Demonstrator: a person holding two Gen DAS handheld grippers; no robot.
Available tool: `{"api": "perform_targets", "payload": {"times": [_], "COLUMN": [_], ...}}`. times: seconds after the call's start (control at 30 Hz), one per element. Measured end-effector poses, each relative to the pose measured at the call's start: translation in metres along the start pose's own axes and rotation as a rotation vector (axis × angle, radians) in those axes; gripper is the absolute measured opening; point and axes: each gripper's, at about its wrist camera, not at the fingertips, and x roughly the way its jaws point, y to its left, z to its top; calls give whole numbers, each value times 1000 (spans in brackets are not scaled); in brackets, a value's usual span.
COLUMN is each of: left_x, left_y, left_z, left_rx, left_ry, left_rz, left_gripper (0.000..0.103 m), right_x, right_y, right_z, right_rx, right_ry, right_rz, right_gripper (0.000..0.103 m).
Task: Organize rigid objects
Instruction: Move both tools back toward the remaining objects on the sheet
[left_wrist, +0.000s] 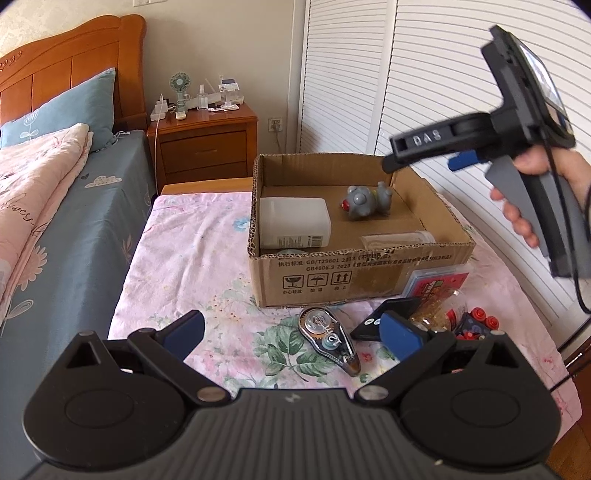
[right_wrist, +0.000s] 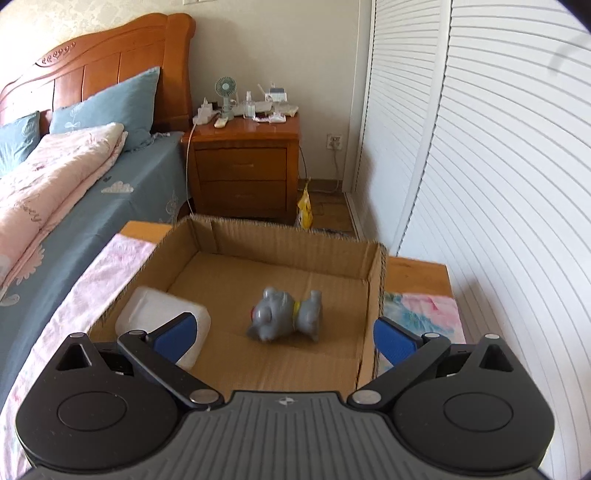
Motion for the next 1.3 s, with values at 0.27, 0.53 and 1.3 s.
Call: {"api": "perform_targets", "payload": {"times": [0.27,0.53,1.3], "left_x": [0,7,25], "left_y": [1,6,-7], "left_z": [-2,-4,-14], "left_rx": [0,-8,35], "left_ry": [-2,24,73], "left_rz": [2,10,-19], "left_gripper": [101,101,101], "right_x": [-25,-40,-73], "right_y": [-1,-8,7], "right_z": [-40,-100,-195], "right_rx": [32,64,-9], "right_ry": [-14,11,142], "right_rz": [0,-54,41], "right_gripper": [103,103,103]}}
